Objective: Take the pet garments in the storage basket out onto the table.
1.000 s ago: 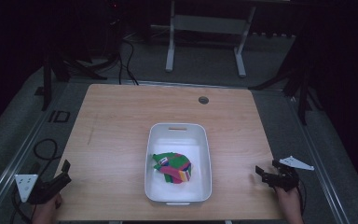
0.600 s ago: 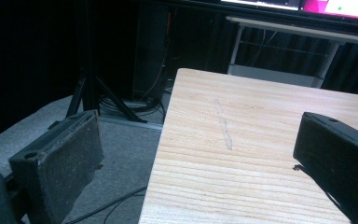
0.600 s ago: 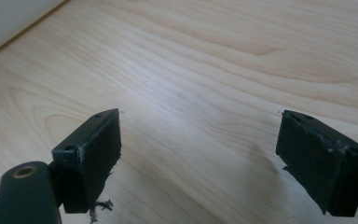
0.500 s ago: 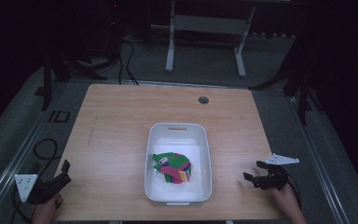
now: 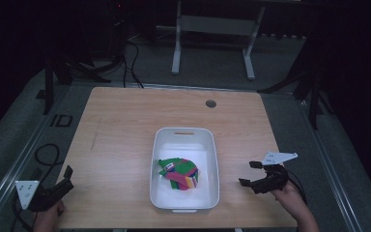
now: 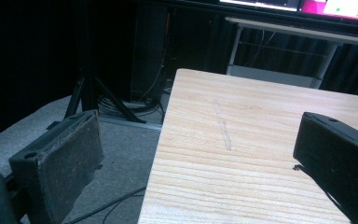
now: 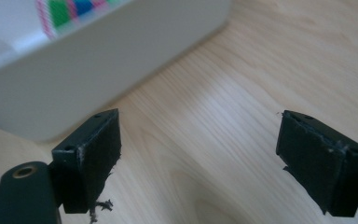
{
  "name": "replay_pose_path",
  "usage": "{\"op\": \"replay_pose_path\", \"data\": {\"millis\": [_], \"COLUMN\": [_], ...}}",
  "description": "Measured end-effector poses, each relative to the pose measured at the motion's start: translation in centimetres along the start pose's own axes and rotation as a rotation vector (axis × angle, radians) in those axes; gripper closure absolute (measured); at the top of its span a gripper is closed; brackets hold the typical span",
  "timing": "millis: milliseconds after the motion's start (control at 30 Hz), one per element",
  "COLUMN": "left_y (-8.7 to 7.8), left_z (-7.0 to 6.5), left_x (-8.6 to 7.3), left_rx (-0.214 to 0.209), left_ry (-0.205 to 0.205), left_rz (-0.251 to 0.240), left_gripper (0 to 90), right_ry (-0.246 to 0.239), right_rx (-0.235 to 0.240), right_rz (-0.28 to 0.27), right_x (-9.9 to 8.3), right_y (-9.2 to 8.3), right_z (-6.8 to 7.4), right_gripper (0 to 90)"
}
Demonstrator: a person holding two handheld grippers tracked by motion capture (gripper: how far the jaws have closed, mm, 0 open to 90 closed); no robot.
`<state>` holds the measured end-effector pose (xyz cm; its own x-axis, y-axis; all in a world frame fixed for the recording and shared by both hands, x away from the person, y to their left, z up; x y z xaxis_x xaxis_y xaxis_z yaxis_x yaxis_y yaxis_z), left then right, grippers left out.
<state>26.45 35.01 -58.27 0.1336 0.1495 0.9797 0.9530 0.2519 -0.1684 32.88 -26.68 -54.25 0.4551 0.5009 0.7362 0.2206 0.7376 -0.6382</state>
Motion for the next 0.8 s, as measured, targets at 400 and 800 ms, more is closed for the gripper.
{"op": "replay_pose_path", "data": {"millis": [400,800], "left_y": [0.0,0.0], "left_z": [0.0,0.0], "left_x": [0.0,0.0], "left_rx": [-0.004,-0.006], "left_ry": [0.002,0.002], "left_rz": [-0.001,0.001], "left_gripper": [1.8,1.8], "right_ry": [-0.1,-0.193], "right_rx": [0.017,0.084], "right_rz": [-0.01,0.053], "right_x": [5.7,9.8], "right_y": [1.1,5.0], "right_z": [2.3,5.1], "right_gripper": [13.9,13.9]}}
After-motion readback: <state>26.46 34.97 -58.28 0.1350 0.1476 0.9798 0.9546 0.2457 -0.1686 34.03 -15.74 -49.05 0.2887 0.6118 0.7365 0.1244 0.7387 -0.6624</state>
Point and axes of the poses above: each handheld gripper's, and its own axes: y roughly forward along the jaws, x roughly out of its top, z roughly to its left, the point moved 7 cm from there along y, roughly forward along the jaws, and after that the axes turned 10 degrees about x, right-handed, at the moved point
